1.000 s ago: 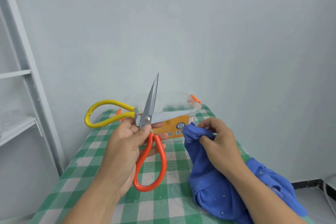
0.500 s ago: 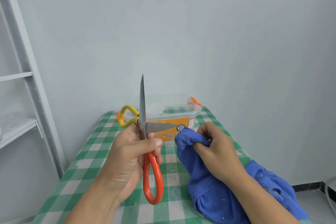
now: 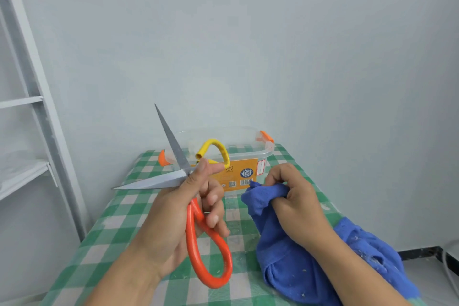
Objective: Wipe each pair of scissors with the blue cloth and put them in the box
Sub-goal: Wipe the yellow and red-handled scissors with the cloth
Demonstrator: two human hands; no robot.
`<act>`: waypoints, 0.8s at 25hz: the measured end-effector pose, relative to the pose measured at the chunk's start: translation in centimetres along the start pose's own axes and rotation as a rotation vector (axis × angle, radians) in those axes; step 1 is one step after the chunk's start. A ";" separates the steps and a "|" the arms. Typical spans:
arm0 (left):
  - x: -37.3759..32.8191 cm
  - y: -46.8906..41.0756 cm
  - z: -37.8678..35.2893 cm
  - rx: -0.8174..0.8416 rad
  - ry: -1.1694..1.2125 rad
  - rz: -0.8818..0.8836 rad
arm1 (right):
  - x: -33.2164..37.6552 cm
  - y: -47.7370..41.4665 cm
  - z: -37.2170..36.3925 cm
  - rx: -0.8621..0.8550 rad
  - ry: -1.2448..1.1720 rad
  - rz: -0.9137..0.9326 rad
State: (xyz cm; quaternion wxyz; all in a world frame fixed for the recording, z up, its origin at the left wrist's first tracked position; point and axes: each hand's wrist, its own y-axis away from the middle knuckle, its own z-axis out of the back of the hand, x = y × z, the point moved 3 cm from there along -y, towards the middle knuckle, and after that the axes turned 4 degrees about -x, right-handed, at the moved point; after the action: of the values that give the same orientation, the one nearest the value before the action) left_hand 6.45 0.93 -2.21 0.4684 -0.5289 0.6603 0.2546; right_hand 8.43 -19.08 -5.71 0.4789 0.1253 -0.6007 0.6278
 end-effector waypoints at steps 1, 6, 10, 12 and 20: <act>0.3 -0.2 0.1 -0.033 -0.021 0.033 | -0.2 -0.1 0.1 -0.012 0.004 -0.013; 1.5 -0.6 0.3 -0.087 -0.082 0.065 | 0.2 0.1 0.5 -0.046 -0.002 0.003; 3.1 -0.9 -0.1 -0.070 -0.137 0.065 | 0.4 0.3 0.4 0.003 -0.081 -0.029; 3.7 -1.0 -0.3 -0.037 -0.200 0.069 | 0.5 0.3 0.4 -0.006 -0.086 -0.028; 4.0 -1.2 -0.2 -0.065 -0.120 0.123 | -0.6 0.0 0.9 -0.051 0.007 -0.168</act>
State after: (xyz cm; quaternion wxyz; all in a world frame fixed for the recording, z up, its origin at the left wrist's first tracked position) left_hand 7.53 -1.46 -5.53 0.4731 -0.4863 0.6536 0.3353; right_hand 8.30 -20.14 -5.91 0.5349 0.1606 -0.6021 0.5705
